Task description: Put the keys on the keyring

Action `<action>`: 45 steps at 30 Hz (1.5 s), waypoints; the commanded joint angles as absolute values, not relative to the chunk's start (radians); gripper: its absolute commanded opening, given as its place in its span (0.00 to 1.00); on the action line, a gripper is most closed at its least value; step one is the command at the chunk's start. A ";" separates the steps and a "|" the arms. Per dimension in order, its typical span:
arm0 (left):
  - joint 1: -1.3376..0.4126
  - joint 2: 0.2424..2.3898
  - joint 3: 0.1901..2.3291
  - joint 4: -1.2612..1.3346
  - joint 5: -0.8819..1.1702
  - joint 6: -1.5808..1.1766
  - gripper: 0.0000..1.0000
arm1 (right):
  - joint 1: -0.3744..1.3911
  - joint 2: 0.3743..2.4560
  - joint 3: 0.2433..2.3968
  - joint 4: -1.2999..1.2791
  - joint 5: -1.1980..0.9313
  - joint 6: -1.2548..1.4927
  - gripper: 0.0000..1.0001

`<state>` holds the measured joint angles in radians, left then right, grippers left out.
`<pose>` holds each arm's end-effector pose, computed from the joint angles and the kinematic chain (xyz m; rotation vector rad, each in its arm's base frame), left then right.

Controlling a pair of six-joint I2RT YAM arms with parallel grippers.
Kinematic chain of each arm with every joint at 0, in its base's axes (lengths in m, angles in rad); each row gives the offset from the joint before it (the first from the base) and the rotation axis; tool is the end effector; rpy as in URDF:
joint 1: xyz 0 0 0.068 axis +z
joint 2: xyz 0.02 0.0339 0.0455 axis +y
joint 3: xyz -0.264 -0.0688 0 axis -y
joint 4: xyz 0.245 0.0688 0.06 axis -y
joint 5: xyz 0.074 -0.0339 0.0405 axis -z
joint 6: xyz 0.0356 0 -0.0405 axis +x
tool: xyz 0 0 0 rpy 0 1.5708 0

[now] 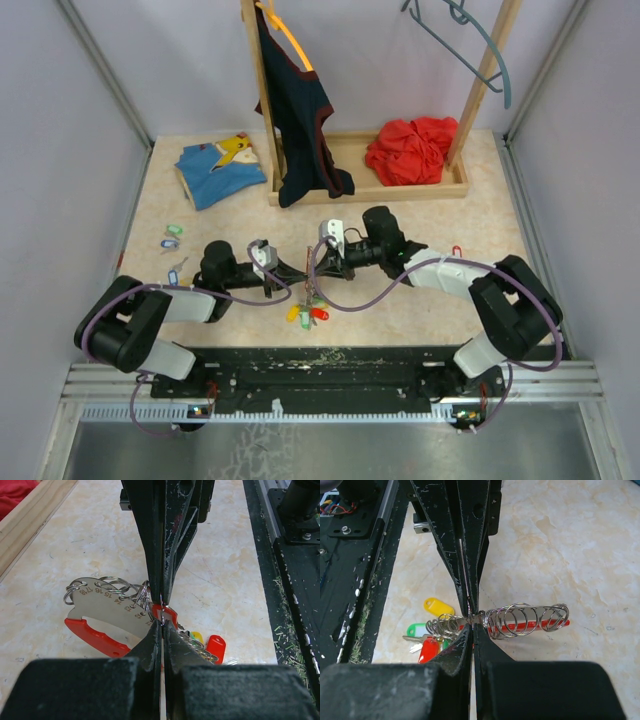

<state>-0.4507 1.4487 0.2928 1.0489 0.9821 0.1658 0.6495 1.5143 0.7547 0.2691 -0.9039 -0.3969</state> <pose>0.1984 -0.1289 0.1655 1.1902 1.2621 -1.0271 0.2290 0.2090 0.2066 -1.4594 1.3991 1.0815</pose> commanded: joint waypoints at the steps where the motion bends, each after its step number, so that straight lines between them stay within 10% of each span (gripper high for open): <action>1: -0.453 1.454 0.287 1.137 1.033 0.149 0.00 | 0.654 1.517 0.797 0.353 -0.946 -0.387 0.00; 45: -0.447 1.440 0.257 1.238 0.997 0.064 0.00 | 0.710 1.570 0.815 0.325 -0.942 -0.434 0.00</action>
<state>-0.4488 1.4578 0.2623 1.1088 0.9825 0.0959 0.6987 1.5459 0.7952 0.2810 -0.9329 -0.4339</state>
